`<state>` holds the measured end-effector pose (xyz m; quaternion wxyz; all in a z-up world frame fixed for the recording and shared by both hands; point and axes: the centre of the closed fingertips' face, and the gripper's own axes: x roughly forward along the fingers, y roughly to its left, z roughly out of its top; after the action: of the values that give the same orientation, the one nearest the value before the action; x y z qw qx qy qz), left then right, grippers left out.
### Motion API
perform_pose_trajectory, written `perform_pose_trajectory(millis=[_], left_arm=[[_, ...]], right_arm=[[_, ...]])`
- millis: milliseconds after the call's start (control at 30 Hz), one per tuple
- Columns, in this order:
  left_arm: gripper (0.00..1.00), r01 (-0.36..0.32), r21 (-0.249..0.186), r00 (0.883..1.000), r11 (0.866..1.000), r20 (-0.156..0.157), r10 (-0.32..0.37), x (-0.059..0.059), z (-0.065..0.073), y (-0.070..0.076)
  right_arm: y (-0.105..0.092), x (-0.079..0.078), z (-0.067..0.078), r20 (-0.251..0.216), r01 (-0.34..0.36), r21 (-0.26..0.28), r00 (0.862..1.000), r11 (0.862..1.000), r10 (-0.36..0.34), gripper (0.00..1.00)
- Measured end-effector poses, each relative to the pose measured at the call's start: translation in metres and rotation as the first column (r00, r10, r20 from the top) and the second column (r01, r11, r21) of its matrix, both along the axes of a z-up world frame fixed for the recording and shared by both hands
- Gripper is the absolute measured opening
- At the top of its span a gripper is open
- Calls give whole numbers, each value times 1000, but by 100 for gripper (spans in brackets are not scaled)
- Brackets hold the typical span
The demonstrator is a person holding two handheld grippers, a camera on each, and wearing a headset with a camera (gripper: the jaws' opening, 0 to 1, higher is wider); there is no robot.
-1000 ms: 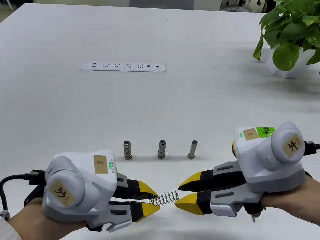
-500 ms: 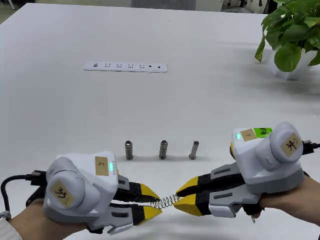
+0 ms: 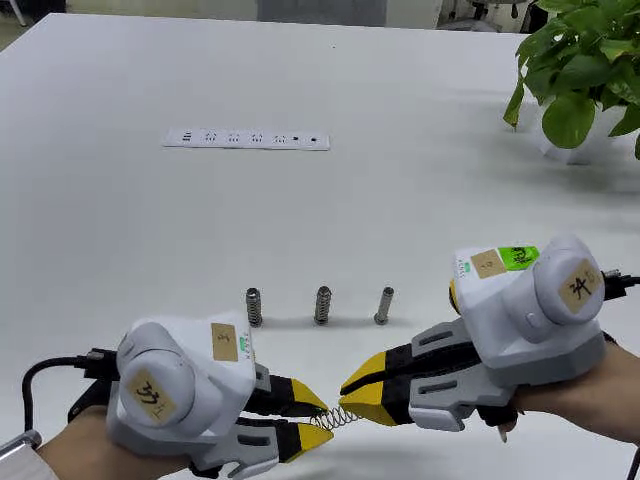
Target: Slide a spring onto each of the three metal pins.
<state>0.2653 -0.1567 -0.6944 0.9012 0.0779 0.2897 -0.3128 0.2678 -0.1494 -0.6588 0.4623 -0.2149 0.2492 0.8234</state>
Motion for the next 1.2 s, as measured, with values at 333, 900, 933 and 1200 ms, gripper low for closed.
perform_pose_trajectory(millis=[333,900,933,1200], left_arm=[[10,10,-4,1000,1000,14,-10,3,3,1],[9,3,-23,1000,1000,2,-3,6,4,-7],[9,3,-24,1000,1000,0,-3,6,3,-8],[9,3,-21,1000,1000,-12,-3,7,0,-9]], right_arm=[[-15,7,-10,3,1,-54,1000,999,0,14],[-7,-3,-3,84,-62,-57,994,996,67,11],[-7,-4,-2,91,-66,-57,993,996,71,11],[-7,-4,-5,139,-99,-77,984,992,109,11]])
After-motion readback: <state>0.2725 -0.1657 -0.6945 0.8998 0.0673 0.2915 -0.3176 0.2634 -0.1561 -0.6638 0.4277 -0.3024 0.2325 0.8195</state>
